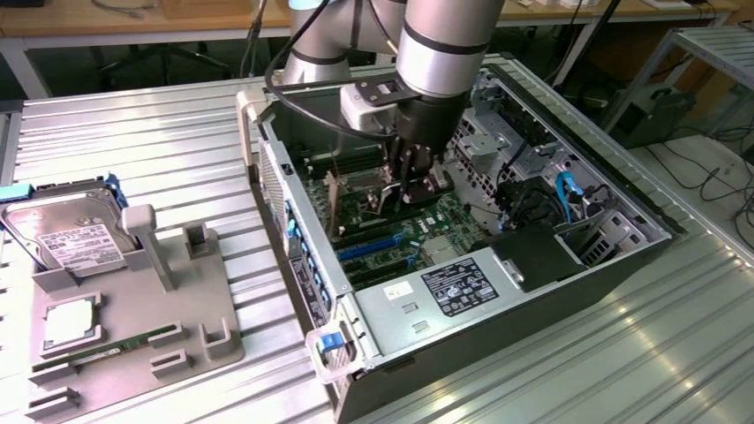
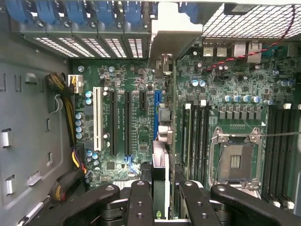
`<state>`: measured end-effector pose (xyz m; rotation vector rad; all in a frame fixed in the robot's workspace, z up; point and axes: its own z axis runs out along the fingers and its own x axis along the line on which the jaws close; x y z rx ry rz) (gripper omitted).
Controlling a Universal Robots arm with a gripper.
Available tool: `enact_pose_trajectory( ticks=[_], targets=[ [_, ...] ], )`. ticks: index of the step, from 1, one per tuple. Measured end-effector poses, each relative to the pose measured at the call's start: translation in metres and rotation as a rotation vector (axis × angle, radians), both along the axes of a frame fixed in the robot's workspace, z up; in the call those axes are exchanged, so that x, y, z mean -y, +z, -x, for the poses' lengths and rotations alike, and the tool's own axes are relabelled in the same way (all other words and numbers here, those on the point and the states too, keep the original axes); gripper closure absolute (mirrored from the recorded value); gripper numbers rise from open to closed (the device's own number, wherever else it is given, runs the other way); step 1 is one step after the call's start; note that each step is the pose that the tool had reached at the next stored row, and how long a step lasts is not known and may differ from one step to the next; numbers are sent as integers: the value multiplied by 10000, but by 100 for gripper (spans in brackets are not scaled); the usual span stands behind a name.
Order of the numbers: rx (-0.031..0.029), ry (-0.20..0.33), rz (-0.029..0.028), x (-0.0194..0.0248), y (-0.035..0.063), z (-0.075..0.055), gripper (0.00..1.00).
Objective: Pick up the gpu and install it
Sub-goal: 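Insert the gpu into the slot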
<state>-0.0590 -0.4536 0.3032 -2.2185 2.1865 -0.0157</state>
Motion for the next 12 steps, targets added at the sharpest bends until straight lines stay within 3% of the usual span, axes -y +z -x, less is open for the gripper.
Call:
enact_pose_trajectory(
  ticks=[12],
  targets=[
    [-2,-1,0,23,-195,75,73]
  ],
)
